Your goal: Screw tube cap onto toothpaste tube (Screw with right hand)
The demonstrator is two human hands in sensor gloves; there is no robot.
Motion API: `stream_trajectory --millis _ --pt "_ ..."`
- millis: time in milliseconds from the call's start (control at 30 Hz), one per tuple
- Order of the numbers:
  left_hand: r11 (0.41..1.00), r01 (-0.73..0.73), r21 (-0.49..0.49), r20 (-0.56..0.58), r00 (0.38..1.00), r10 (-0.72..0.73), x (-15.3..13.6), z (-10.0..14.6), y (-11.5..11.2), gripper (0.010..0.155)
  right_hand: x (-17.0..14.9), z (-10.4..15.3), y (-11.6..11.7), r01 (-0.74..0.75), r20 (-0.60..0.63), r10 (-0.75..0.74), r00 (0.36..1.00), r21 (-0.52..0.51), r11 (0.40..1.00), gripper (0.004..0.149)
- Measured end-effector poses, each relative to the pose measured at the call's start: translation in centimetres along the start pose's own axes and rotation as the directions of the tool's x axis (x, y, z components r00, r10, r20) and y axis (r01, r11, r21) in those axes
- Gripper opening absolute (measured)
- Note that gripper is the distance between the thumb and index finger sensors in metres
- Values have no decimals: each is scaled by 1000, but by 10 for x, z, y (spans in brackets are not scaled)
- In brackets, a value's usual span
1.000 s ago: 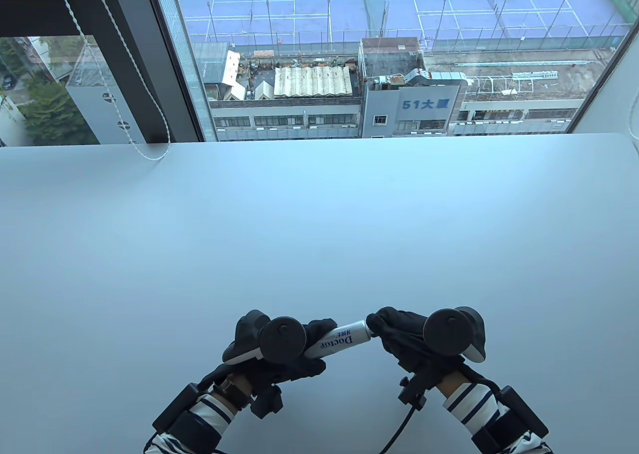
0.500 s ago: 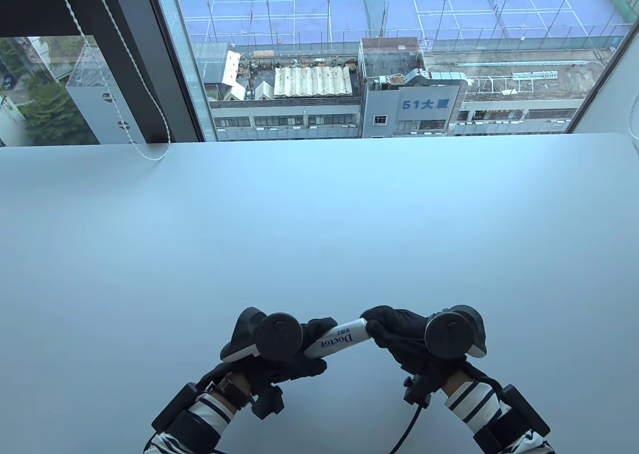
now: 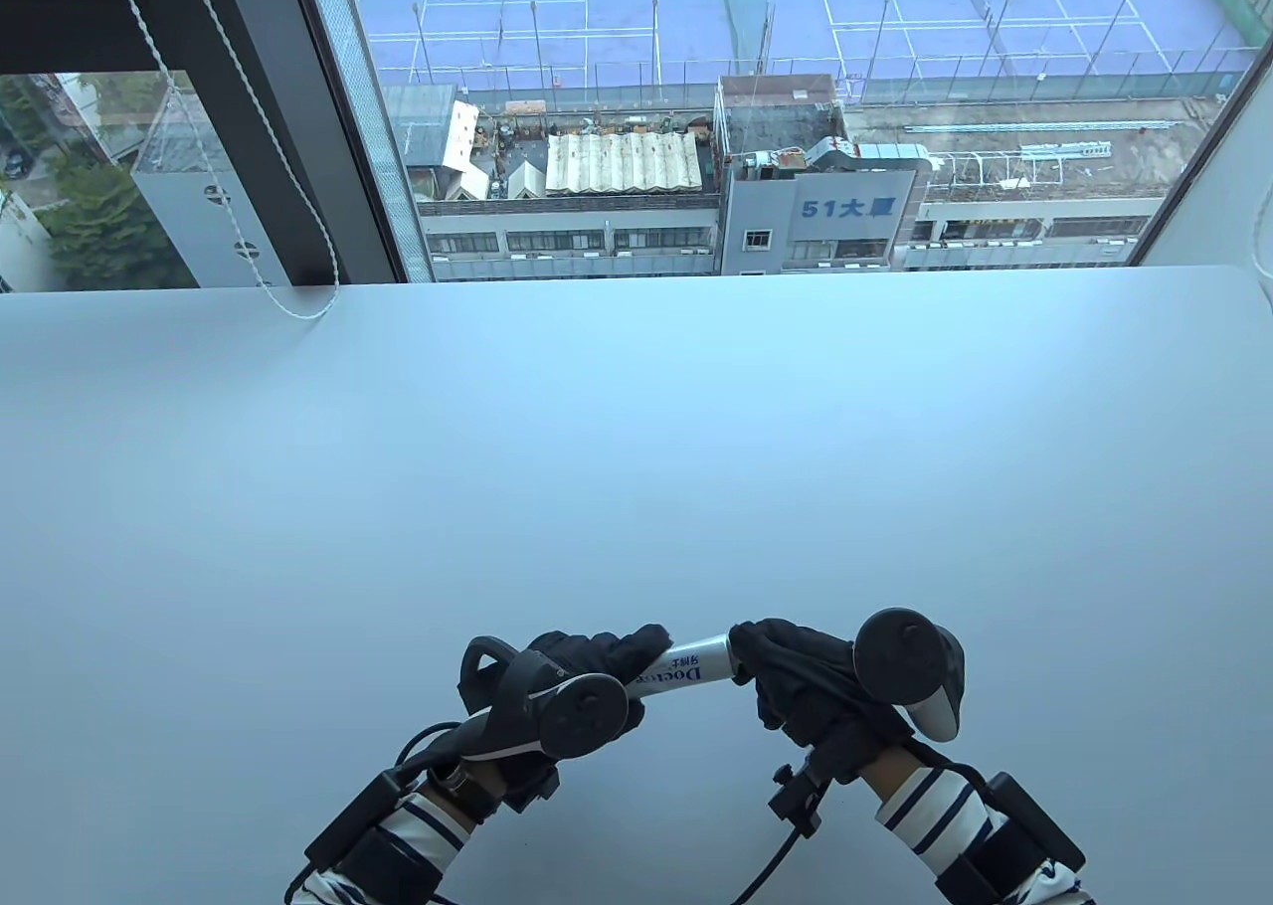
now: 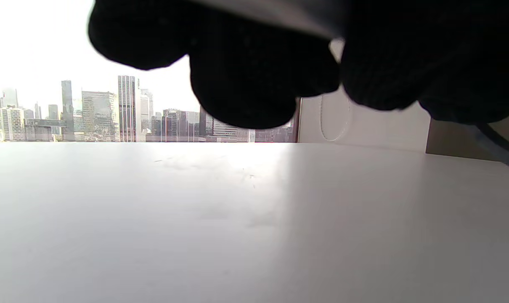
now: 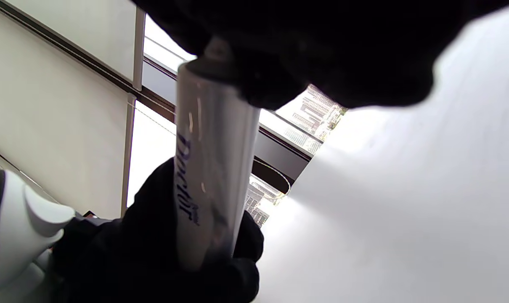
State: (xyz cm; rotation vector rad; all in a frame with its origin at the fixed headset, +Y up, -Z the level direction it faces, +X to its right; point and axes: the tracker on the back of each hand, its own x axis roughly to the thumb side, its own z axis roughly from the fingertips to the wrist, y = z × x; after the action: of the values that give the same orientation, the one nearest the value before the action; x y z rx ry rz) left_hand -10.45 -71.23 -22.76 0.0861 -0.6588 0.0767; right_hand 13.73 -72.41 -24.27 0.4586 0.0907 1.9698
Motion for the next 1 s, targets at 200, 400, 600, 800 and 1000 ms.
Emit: stream_trajectory --millis 200,400,600,800,1000 --pt "979 -175 -103 -141 977 160 -4 -14 -4 74 -4 -1 -6 -13 -31 12 999 -52 999 64" --pt "903 -401 -156 -502 819 277 -17 -42 -16 60 -7 0 -21 -71 -66 64 996 -100 992 63" --pt "927 -271 -260 -663 748 33 -14 -80 -38 57 -10 0 -25 -122 -101 114 988 -73 990 65" --pt "937 -158 -311 -689 716 -108 -2 -106 -52 56 -10 -1 -26 -157 -98 150 984 -68 985 65" --pt "892 -114 -438 -686 683 -250 1 -126 -55 53 -11 0 -26 -164 -118 157 981 -55 985 66"
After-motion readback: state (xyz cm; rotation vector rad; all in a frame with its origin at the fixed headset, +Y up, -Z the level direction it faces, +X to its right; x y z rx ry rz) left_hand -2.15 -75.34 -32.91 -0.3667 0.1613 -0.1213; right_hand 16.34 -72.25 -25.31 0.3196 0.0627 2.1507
